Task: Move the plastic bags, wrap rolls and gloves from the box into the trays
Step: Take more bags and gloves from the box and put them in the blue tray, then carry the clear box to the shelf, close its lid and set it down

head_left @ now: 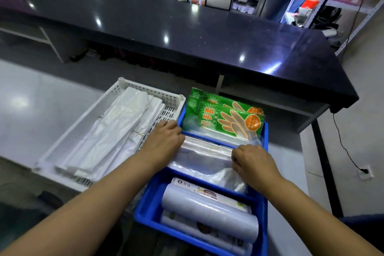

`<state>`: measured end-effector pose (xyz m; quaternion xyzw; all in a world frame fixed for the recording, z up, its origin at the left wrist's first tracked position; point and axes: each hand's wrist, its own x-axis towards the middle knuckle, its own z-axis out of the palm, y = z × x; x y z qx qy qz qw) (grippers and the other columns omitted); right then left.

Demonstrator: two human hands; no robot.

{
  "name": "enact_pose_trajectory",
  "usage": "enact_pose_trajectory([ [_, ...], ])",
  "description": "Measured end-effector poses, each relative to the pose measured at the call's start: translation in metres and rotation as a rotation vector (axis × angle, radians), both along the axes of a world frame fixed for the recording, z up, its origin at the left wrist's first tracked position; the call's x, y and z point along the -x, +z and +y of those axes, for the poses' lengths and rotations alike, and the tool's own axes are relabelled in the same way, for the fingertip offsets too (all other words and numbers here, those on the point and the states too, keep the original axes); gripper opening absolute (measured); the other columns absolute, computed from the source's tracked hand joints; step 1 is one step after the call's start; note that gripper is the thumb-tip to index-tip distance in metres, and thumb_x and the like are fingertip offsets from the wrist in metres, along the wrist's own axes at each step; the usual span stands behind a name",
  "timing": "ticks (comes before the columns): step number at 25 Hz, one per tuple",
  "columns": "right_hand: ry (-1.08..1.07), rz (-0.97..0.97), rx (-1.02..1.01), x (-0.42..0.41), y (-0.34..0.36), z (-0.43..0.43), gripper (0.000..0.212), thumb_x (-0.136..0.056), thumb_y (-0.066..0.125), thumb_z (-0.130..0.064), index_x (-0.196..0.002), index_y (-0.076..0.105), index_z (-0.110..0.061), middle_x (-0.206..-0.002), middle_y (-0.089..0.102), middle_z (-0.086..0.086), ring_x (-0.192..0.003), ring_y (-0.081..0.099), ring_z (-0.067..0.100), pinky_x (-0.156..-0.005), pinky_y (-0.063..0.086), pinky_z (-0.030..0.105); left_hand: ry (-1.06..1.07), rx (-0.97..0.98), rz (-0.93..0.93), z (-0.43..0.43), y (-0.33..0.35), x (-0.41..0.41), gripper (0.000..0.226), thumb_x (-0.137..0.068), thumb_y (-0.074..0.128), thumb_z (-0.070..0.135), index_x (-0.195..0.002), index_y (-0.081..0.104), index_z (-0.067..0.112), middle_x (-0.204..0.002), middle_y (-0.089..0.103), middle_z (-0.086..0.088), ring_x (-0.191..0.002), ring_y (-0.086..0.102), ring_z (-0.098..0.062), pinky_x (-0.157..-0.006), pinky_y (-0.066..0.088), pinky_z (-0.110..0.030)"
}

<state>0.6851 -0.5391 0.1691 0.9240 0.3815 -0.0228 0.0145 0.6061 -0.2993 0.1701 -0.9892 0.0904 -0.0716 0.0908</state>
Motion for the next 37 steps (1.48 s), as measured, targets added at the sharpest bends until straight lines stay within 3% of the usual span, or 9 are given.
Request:
enact_pose_trajectory([
  [3, -0.013, -0.055, 0.016, 0.018, 0.015, 0.015, 0.024, -0.087, 0.055, -0.029, -0.110, 0.059, -0.022, -0.109, 0.065, 0.001, -0.099, 0.058, 0.025, -0.076, 0.048, 0.036, 0.036, 0.183, -0.135, 0.025, 0.012, 0.041, 0.021, -0.066, 0.074, 0.014, -0.086, 0.071, 0.017, -0.087, 0.071, -0.001, -0.097, 0.062, -0.025, -0.079, 0.048, -0.034],
  [9, 0.189, -0.115, -0.170, 0.132, 0.050, 0.132, 0.014, -0.083, 0.061, -0.023, -0.092, 0.068, -0.016, -0.088, 0.071, 0.008, -0.085, 0.063, 0.033, -0.066, 0.049, 0.038, 0.198, 0.353, -0.260, 0.114, 0.025, 0.215, 0.017, -0.064, 0.078, 0.010, -0.080, 0.072, 0.012, -0.074, 0.070, -0.004, -0.078, 0.066, -0.029, -0.067, 0.053, -0.035],
  [18, 0.571, 0.097, -0.095, 0.363, -0.001, 0.322, 0.018, -0.088, 0.051, -0.030, -0.090, 0.063, -0.017, -0.090, 0.066, 0.003, -0.086, 0.060, 0.024, -0.060, 0.043, 0.032, 0.819, 0.462, -0.076, 0.241, -0.035, 0.532, 0.008, -0.077, 0.068, 0.013, -0.083, 0.072, 0.012, -0.082, 0.072, -0.008, -0.085, 0.063, -0.031, -0.073, 0.051, -0.040],
  [21, 0.588, 0.225, 0.007, 0.412, -0.039, 0.356, 0.021, -0.088, 0.050, -0.031, -0.095, 0.063, -0.017, -0.095, 0.066, 0.004, -0.089, 0.060, 0.024, -0.069, 0.051, 0.037, 1.033, 0.521, -0.003, 0.254, -0.061, 0.595, 0.013, -0.080, 0.061, 0.016, -0.086, 0.073, 0.016, -0.086, 0.073, -0.006, -0.088, 0.062, -0.029, -0.075, 0.049, -0.038],
  [24, 0.666, 0.301, 0.159, 0.443, -0.086, 0.383, 0.022, -0.089, 0.048, -0.032, -0.101, 0.062, -0.019, -0.102, 0.066, 0.004, -0.095, 0.060, 0.026, -0.074, 0.050, 0.037, 1.165, 0.595, 0.047, 0.255, -0.099, 0.632, 0.014, -0.080, 0.061, 0.016, -0.087, 0.074, 0.018, -0.087, 0.074, -0.005, -0.083, 0.063, -0.028, -0.068, 0.048, -0.033],
  [26, 0.711, 0.352, 0.250, 0.453, -0.118, 0.400, 0.021, -0.088, 0.048, -0.031, -0.099, 0.061, -0.019, -0.103, 0.066, 0.005, -0.095, 0.060, 0.026, -0.073, 0.049, 0.037, 1.210, 0.663, 0.115, 0.252, -0.129, 0.643, 0.019, -0.082, 0.058, 0.018, -0.094, 0.072, 0.020, -0.095, 0.073, -0.004, -0.092, 0.062, -0.026, -0.074, 0.047, -0.032],
  [28, 0.726, 0.408, 0.303, 0.455, -0.147, 0.416, 0.020, -0.088, 0.050, -0.030, -0.097, 0.062, -0.017, -0.101, 0.067, 0.007, -0.094, 0.061, 0.029, -0.071, 0.048, 0.037, 1.217, 0.710, 0.235, 0.251, -0.160, 0.644, 0.023, -0.084, 0.053, 0.019, -0.099, 0.070, 0.021, -0.102, 0.070, -0.002, -0.100, 0.059, -0.024, -0.080, 0.046, -0.031],
  [33, 0.742, 0.462, 0.458, 0.445, -0.235, 0.470, 0.022, -0.086, 0.051, -0.032, -0.100, 0.063, -0.021, -0.106, 0.068, 0.008, -0.097, 0.062, 0.033, -0.074, 0.050, 0.037, 1.351, 0.833, 0.653, 0.271, -0.255, 0.611, 0.024, -0.082, 0.049, 0.011, -0.102, 0.062, 0.009, -0.109, 0.064, -0.014, -0.102, 0.059, -0.032, -0.077, 0.049, -0.035],
  [37, 0.751, 0.480, 0.502, 0.423, -0.292, 0.505, 0.022, -0.086, 0.052, -0.030, -0.103, 0.064, -0.023, -0.108, 0.068, 0.008, -0.097, 0.062, 0.032, -0.072, 0.049, 0.036, 1.335, 1.034, 0.832, 0.285, -0.335, 0.580, 0.038, -0.089, 0.048, 0.022, -0.125, 0.051, 0.011, -0.127, 0.057, -0.016, -0.114, 0.055, -0.032, -0.090, 0.045, -0.035],
])
